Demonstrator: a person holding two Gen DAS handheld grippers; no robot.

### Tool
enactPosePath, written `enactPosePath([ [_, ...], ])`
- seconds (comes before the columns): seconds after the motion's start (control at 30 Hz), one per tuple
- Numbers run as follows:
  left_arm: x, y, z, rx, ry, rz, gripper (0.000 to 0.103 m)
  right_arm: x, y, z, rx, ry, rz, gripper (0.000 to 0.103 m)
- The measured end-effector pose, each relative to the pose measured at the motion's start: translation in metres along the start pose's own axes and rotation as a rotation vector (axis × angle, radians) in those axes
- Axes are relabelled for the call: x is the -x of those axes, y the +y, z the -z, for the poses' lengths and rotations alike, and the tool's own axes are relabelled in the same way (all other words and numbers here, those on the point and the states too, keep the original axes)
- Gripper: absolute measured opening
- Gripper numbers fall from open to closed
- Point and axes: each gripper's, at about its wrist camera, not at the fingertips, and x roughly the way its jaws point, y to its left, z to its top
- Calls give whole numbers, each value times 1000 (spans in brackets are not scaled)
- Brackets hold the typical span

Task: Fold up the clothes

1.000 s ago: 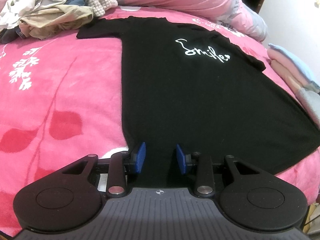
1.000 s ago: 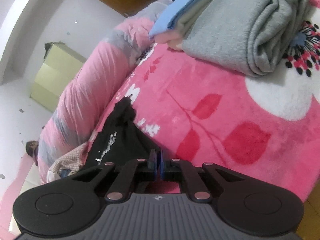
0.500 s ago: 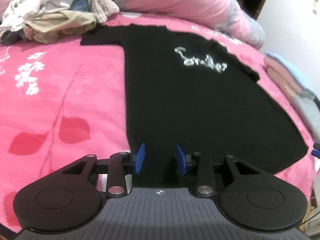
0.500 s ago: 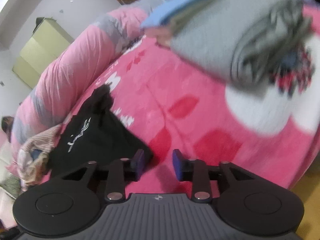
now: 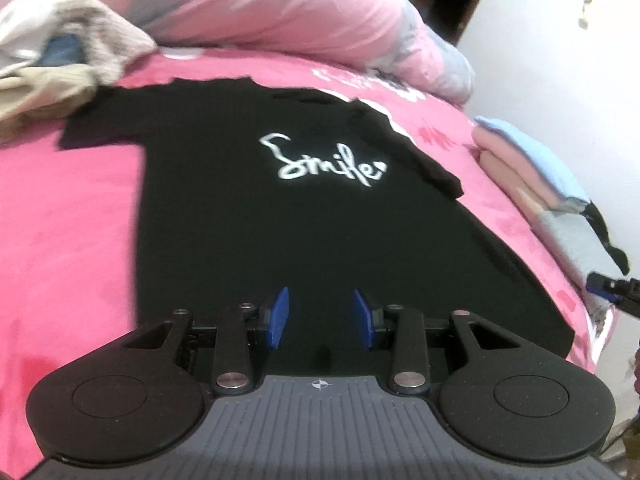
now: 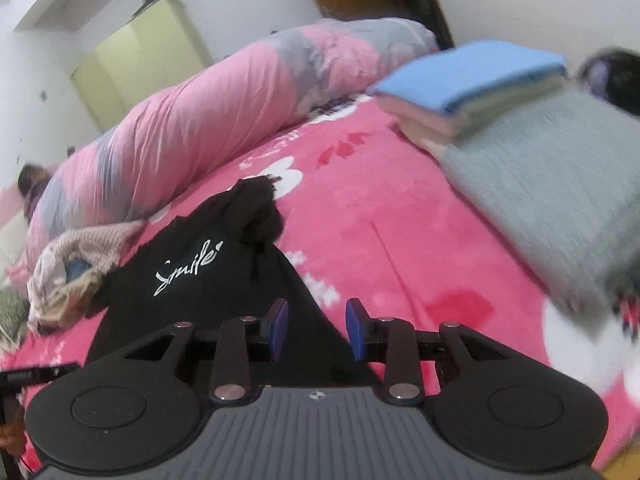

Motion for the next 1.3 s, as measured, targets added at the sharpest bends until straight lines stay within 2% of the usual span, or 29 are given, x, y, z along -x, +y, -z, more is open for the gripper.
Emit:
enactPosePath([
  [0.13, -39, -14, -24, 0, 50, 32, 36, -36, 27, -40, 97, 14, -77, 34],
  [0.23, -61, -22, -32, -35, 26, 25, 36, -79, 54, -62, 167, 64, -129, 38],
  [0.3, -74, -22, -33, -48, 14, 29, 36, -112, 70, -69, 219, 100, -134, 47],
  [0.47, -98, -17, -31, -74, -8, 47, 36, -190, 103, -71, 401, 155, -69, 47],
  [0.53, -103, -13, -29, -70, -12, 63, 36, -209, 107, -67, 458, 159, -25, 35],
  [0.57, -106, -12, -27, -68, -14, 70, 36, -218, 105, -68, 457, 182, -13, 9],
  [0.6, -107, -8, -25, -57, -19, 82, 36, -225, 101, -70, 449, 203, -3, 3],
  [0.63, -108, -5, -24, -46, -25, 95, 36, -229, 97, -74, 430, 211, -1, 2],
  [0.8, -109, 6, -17, -8, -63, 148, 36, -228, 79, -120, 346, 81, 41, 1],
  [0.9, -109, 7, -16, -3, -71, 155, 36, -239, 63, -155, 313, 4, 100, 1],
  [1.1, -110, 5, -14, -30, -79, 147, 36, -283, 32, -203, 282, -68, 225, 1],
  [1.3, -111, 3, -13, -47, -84, 140, 36, -328, 16, -222, 319, -121, 323, 1],
])
